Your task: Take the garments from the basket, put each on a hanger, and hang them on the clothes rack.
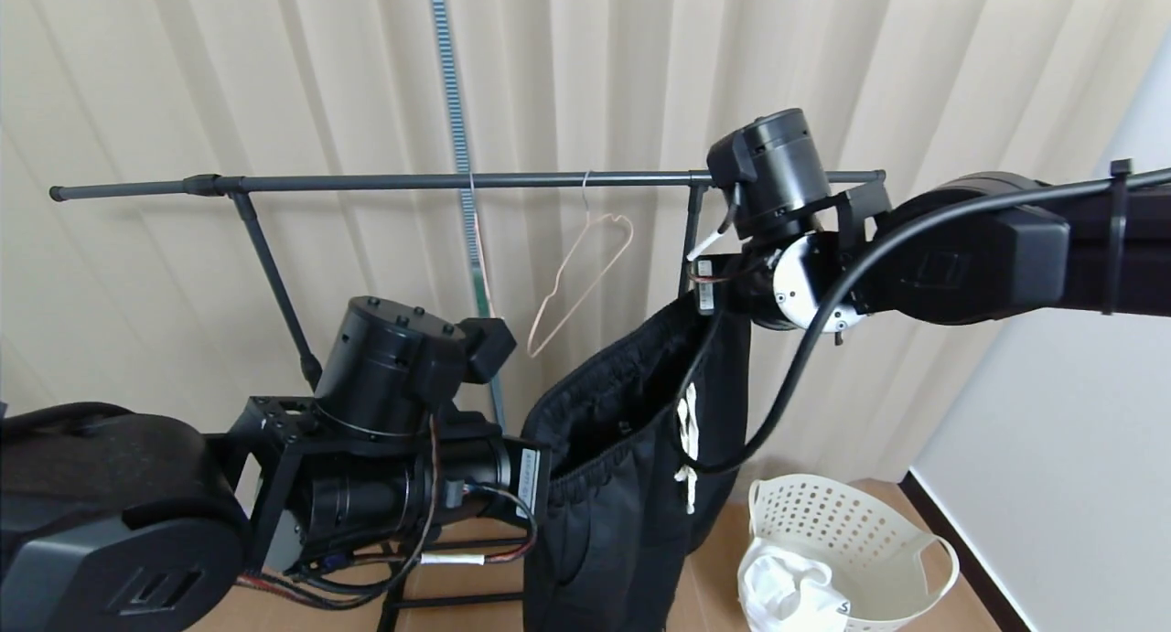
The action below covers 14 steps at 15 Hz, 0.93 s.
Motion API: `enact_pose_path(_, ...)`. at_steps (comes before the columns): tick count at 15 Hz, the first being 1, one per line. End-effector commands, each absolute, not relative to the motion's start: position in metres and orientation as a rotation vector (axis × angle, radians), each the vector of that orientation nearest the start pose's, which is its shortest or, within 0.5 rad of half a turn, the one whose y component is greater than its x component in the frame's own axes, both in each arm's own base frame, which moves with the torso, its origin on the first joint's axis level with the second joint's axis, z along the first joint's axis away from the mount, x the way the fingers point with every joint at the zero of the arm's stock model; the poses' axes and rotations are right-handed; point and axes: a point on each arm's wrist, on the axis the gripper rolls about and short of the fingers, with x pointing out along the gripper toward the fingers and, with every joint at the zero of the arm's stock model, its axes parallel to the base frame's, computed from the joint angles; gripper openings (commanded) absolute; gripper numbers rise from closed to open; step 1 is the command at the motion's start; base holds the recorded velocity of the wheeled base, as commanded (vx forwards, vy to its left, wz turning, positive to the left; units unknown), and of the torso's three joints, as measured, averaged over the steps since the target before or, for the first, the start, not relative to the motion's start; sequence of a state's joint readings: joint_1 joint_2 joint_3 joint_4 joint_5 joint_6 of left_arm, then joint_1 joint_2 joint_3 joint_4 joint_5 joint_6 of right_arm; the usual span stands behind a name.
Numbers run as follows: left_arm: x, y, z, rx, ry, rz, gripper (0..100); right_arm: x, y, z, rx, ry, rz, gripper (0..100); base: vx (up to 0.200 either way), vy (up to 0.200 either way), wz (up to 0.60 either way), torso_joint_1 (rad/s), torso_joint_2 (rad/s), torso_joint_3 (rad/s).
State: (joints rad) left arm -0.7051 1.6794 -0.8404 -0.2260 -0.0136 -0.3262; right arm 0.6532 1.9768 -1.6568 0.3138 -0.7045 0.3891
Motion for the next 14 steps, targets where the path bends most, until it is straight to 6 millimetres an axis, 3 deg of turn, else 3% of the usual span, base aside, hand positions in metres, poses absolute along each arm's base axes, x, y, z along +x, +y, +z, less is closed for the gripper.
enact_pose_path(1, 0.237, -0.181, 0.164, -0.114, 0.668, -0.542, 0, 0.286, 0.196, 0.249, 0.008, 0.467, -0.161, 0, 0.0, 0.0, 0.0, 0.0, 0.0, 0.0)
enact_pose_path(3, 0.248, -0.18, 0.164, -0.114, 0.659, -0.522, 0, 0.275, 0.188, 0.239, -0.011, 0.504, -0.168, 0, 0.0, 0.0, 0.0, 0.0, 0.0, 0.0)
enact_pose_path(4, 0.259, -0.182, 0.163, -0.109, 0.65, -0.508, 0, 0.268, 0.183, 0.224, -0.034, 0.546, -0.179, 0, 0.0, 0.0, 0.0, 0.0, 0.0, 0.0)
enact_pose_path(8, 0.279, -0.193, 0.173, -0.119, 0.595, -0.493, 0, 0.261, 0.18, 0.208, -0.144, 0.605, -0.168, 0, 0.0, 0.0, 0.0, 0.0, 0.0, 0.0)
enact_pose_path(14, 0.29, -0.205, 0.2, -0.134, 0.495, -0.529, 0, 0.236, 0.181, 0.192, -0.289, 0.657, -0.096, 0, 0.0, 0.0, 0.0, 0.0, 0.0, 0.0)
